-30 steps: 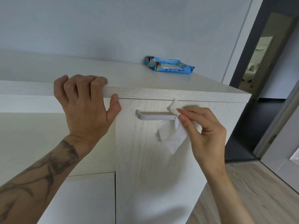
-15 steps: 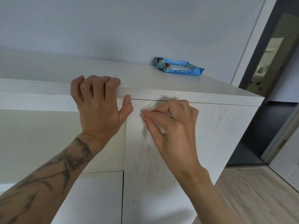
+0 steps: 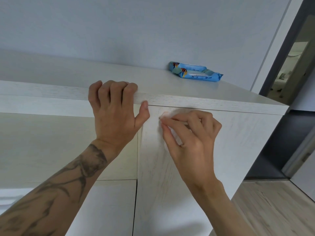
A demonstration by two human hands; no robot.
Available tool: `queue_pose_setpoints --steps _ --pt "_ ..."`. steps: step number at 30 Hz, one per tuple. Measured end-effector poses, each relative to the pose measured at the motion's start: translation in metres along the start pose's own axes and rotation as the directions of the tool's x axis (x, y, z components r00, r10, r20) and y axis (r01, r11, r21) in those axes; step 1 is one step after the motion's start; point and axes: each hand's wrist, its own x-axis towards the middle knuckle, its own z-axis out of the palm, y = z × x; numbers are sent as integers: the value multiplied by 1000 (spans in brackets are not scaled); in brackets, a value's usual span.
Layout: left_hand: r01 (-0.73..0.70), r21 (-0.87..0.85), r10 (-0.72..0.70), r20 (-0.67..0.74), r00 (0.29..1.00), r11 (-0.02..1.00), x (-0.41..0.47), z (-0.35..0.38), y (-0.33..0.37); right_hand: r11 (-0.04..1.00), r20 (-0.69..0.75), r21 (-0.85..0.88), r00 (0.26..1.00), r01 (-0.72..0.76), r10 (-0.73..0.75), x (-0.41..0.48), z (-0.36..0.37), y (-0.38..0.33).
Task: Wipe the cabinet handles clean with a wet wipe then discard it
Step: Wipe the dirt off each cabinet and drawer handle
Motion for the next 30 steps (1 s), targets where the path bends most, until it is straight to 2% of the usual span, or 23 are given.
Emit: queue_pose_setpoints --steps 5,11,17,24,30 --pt "-9 -2 9 -4 1000 1000 -1 1 0 998 -44 -27 998 48 -49 -1 9 -2" --pt "-15 -1 15 -6 1000 1000 -1 2 -1 977 34 -87 981 193 -191 2 8 4" --pt "-17 -7 17 8 1000 1000 -1 1 -1 991 7 122 999 51 -53 2 0 15" --pt "-16 -7 16 13 1000 1000 0 1 -1 992 -5 123 1000 -7 7 -11 -19 39" --pt "-4 -8 4 33 999 1000 -1 -2 -1 984 84 124 987 128 -139 5 -11 23"
